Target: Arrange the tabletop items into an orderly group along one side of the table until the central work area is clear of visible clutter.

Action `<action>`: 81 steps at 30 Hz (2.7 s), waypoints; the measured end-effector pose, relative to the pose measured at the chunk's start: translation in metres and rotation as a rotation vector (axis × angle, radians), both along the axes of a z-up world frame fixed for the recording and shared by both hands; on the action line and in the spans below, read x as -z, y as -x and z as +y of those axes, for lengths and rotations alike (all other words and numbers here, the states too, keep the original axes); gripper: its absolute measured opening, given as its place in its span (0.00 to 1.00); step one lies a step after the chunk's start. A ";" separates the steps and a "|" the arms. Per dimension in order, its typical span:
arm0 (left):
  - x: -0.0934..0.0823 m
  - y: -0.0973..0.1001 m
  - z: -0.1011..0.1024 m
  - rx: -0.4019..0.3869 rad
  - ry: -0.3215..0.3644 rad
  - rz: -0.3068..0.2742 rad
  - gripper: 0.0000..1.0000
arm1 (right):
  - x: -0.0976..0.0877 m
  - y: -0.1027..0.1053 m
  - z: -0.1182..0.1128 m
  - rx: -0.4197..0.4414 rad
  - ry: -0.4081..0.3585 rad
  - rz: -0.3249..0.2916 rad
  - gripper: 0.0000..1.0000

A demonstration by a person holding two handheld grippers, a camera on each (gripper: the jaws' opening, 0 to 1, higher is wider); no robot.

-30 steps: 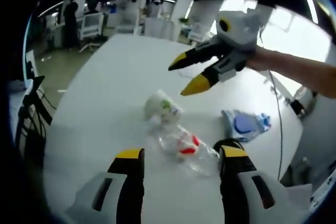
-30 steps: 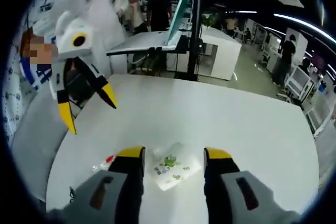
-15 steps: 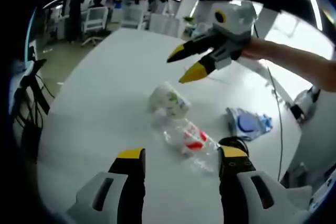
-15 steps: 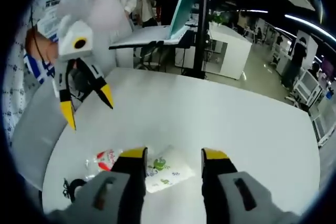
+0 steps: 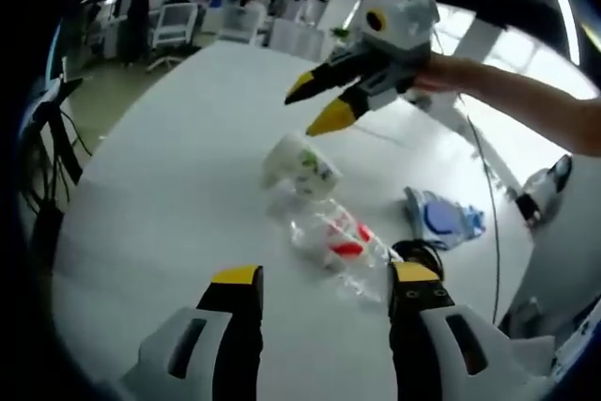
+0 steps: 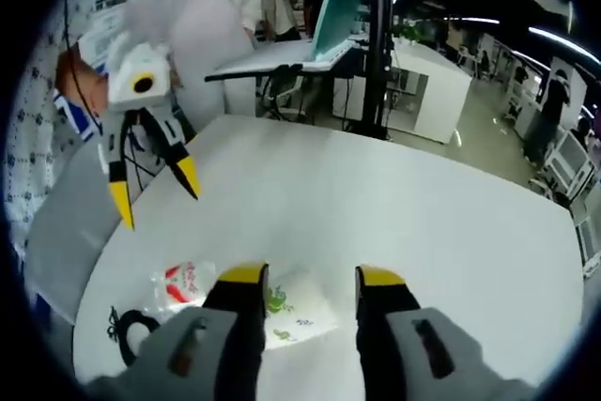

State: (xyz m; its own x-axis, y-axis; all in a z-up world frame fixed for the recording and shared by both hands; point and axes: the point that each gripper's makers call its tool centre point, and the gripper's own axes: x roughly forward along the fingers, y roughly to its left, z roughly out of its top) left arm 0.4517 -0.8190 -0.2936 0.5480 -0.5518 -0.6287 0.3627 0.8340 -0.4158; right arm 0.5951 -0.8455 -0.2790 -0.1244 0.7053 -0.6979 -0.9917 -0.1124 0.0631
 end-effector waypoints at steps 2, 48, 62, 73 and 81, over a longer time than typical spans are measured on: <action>0.001 -0.001 0.003 -0.006 -0.002 0.000 0.48 | 0.004 -0.001 0.001 -0.002 0.006 0.001 0.33; 0.018 -0.005 -0.008 -0.019 0.023 0.023 0.40 | 0.029 0.000 -0.034 -0.089 0.090 0.137 0.02; 0.017 -0.004 -0.011 -0.010 0.024 0.025 0.40 | 0.029 0.011 -0.039 -0.089 0.114 0.200 0.00; 0.017 -0.004 -0.015 -0.009 0.033 0.028 0.39 | 0.025 0.025 -0.049 -0.102 0.146 0.225 0.00; 0.013 -0.004 -0.018 -0.005 0.039 0.022 0.39 | 0.016 0.034 -0.054 -0.095 0.145 0.239 0.00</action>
State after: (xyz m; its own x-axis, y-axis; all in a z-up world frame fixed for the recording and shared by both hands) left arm 0.4552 -0.8366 -0.3071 0.5369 -0.5736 -0.6187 0.3494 0.8186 -0.4558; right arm 0.5610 -0.8991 -0.2947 -0.3580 0.5778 -0.7334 -0.9322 -0.1772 0.3155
